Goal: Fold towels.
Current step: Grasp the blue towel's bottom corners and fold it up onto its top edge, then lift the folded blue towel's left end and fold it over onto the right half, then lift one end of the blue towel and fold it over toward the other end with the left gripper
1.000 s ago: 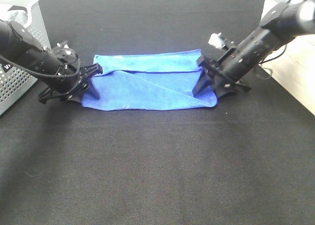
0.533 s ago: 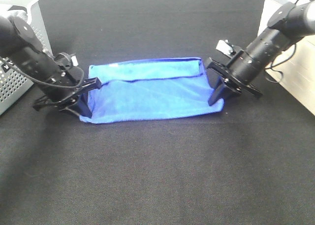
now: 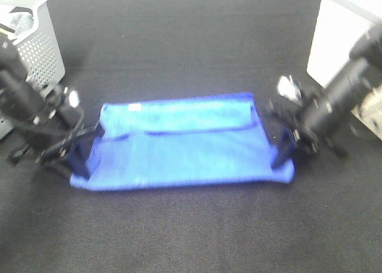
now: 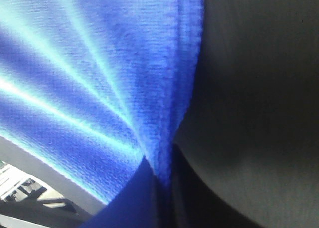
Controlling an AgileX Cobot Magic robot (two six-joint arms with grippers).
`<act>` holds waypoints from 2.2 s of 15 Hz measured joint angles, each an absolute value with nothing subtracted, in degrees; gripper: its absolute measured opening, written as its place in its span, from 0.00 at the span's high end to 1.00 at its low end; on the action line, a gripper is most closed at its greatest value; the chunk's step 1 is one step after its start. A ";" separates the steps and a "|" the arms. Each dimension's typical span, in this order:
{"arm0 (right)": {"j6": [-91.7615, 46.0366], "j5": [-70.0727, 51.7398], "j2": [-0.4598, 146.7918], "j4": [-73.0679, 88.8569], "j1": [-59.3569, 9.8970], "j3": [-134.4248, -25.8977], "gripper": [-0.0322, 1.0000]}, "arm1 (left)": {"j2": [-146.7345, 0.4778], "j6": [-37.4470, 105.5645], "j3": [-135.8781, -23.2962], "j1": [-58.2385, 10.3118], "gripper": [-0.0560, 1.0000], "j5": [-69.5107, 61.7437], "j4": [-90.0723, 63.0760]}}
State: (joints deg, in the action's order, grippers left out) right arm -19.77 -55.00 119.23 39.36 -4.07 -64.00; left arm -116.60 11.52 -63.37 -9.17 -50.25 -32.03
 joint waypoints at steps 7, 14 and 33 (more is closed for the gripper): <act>-24.24 -49.85 117.40 41.88 -4.07 -65.66 0.97 | -115.91 11.52 -65.09 -9.17 0.94 -44.29 -31.46; -23.49 -48.82 125.19 41.83 -4.07 -84.00 0.97 | -117.11 8.08 -75.23 -9.17 0.94 -30.60 -31.17; -14.73 -46.07 123.53 32.89 -4.01 -85.37 0.17 | -128.69 3.50 -84.74 -8.71 0.22 -34.49 -31.57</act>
